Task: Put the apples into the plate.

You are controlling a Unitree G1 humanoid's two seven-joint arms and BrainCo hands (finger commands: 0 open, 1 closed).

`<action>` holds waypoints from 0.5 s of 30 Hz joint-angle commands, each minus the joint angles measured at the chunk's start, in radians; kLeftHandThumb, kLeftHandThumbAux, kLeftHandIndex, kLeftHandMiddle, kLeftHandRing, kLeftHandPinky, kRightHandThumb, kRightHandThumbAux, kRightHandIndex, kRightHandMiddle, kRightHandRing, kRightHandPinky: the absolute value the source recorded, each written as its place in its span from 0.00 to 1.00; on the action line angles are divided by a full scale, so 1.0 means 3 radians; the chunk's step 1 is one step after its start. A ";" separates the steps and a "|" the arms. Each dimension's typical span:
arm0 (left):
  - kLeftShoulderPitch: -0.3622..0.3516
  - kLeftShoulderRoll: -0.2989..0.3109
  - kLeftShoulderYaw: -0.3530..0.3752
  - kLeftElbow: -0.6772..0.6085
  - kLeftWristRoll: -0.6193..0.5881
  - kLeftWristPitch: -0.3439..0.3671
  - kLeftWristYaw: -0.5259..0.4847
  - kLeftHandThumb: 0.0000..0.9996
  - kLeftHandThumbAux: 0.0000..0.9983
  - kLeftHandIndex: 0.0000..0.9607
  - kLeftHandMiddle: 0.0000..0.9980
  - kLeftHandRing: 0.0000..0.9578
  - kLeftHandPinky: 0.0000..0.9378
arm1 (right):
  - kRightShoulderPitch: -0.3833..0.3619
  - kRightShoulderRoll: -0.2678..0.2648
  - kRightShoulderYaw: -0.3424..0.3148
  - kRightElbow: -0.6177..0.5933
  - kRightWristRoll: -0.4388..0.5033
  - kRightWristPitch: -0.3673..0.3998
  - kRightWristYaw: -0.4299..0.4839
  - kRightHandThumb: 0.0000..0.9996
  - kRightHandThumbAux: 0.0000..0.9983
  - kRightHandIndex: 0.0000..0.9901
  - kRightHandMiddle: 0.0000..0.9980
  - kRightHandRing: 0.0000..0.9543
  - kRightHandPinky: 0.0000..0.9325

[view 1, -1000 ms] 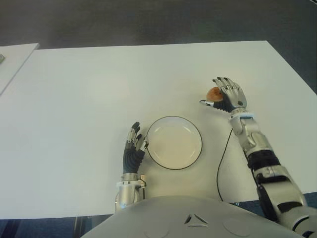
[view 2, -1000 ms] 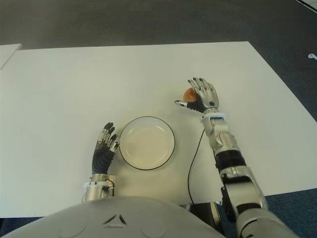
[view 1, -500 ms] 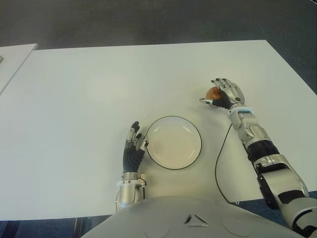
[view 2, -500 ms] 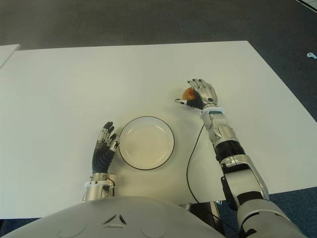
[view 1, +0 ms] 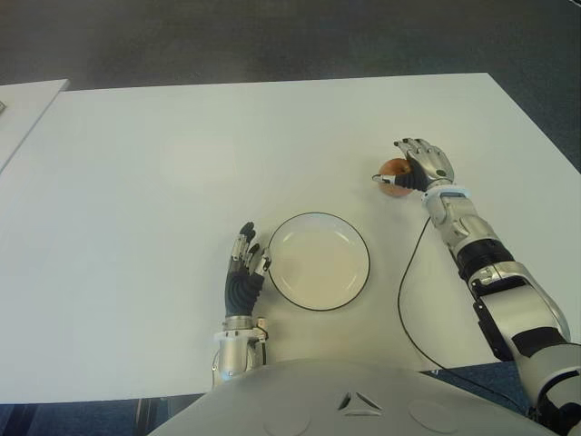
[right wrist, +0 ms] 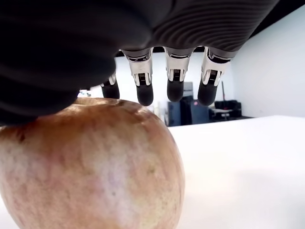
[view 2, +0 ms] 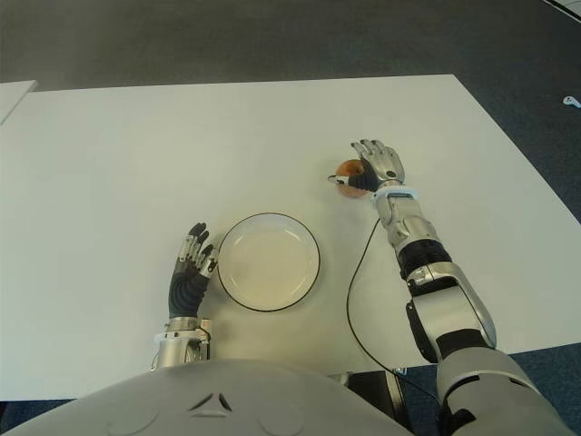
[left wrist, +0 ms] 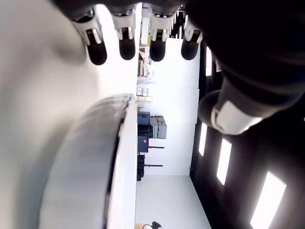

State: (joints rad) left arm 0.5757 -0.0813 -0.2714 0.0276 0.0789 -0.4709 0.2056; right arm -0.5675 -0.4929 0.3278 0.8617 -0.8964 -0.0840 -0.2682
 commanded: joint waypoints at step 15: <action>0.0003 -0.0112 -0.0001 0.0068 0.0000 0.0067 0.0019 0.13 0.57 0.00 0.03 0.00 0.00 | -0.0223 0.0097 0.0236 0.0673 0.0225 -0.0088 -0.0191 0.21 0.30 0.00 0.00 0.00 0.00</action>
State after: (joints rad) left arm 0.5755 -0.0820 -0.2687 0.0251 0.0737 -0.4681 0.2056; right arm -0.6267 -0.4834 0.3799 0.9969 -0.8484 -0.0996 -0.3164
